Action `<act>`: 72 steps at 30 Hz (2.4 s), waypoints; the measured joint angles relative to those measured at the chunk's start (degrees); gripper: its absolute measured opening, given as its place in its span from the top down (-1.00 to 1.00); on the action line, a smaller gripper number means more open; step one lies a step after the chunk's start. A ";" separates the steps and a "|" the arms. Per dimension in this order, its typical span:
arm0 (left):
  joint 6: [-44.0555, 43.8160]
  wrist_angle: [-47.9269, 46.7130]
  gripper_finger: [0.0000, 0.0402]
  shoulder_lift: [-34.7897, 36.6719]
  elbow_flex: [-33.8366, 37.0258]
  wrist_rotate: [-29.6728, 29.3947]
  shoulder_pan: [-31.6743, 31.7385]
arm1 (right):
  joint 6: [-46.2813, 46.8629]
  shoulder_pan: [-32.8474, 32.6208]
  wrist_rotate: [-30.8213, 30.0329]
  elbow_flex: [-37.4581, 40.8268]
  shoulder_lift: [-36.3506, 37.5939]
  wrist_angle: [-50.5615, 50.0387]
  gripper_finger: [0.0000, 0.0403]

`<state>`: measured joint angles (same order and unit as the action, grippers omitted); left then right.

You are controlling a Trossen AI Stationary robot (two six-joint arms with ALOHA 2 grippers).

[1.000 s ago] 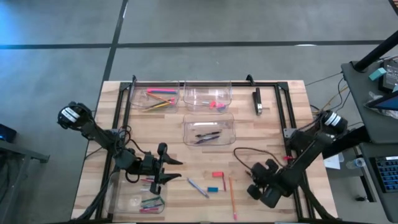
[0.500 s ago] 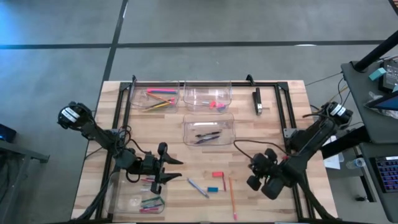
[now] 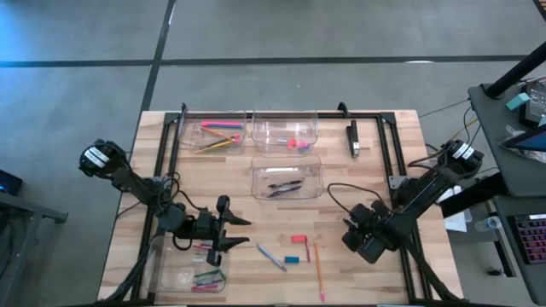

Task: Sort crayons/erasers/pens/pencils in bins
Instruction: Put the black pen into the middle transparent bin

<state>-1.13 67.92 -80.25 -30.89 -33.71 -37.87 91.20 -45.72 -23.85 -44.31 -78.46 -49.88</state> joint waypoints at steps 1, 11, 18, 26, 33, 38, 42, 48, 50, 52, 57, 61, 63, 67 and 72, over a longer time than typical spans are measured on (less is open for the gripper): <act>0.00 0.00 0.11 0.00 0.00 0.00 0.00 | 0.28 0.00 -0.09 0.75 0.00 0.57 0.13; 0.00 -0.77 0.11 0.00 0.00 0.00 0.02 | 0.64 0.00 1.18 9.80 -0.39 14.04 0.13; 0.00 -1.03 0.11 0.00 0.02 0.00 0.02 | 1.72 -0.02 0.83 12.23 -0.17 15.82 0.42; 0.00 -1.09 0.11 0.00 0.02 0.00 0.02 | -0.48 0.00 1.36 11.04 -0.27 15.61 0.88; 0.00 -1.15 0.11 0.00 0.02 0.00 0.02 | -3.22 0.00 3.18 7.41 -0.33 15.47 0.91; 0.00 -1.29 0.11 0.00 0.02 0.00 0.02 | -4.40 0.02 2.04 4.12 -0.31 12.56 0.91; 0.00 -1.25 0.11 0.00 0.02 0.00 0.02 | -5.96 0.02 -0.27 2.41 -0.30 12.28 0.91; 0.00 -1.24 0.11 0.00 0.02 0.00 0.18 | -10.61 2.02 -5.73 -1.17 -0.07 12.23 0.91; 0.00 -1.22 0.11 0.00 0.02 -0.02 0.31 | -14.58 3.86 -8.12 -3.36 -0.02 12.42 0.91; -0.02 -1.20 0.11 0.00 0.02 0.00 0.38 | -19.68 6.38 -9.91 -6.04 -0.02 12.49 0.91; -0.02 -1.20 0.11 0.00 0.02 0.00 0.37 | -37.63 14.95 -10.68 -13.78 -0.81 13.83 0.91; -0.02 -1.20 0.11 0.00 0.02 0.00 0.37 | -53.03 22.28 -9.09 -20.46 -2.80 16.38 0.91; -0.02 -1.35 0.11 0.00 0.02 0.00 0.37 | -59.25 25.57 -7.86 -23.83 -4.47 16.36 0.91; -0.04 -1.92 0.11 0.00 0.02 0.01 0.37 | -66.29 30.67 -7.09 -29.50 -8.66 16.23 0.82; -0.07 -2.99 0.11 0.00 0.02 0.04 0.37 | -73.49 34.34 -6.13 -35.50 -13.65 16.11 0.53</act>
<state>-1.19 64.93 -80.25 -30.87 -33.67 -37.50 17.71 -11.38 -29.98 -79.81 -92.10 -33.77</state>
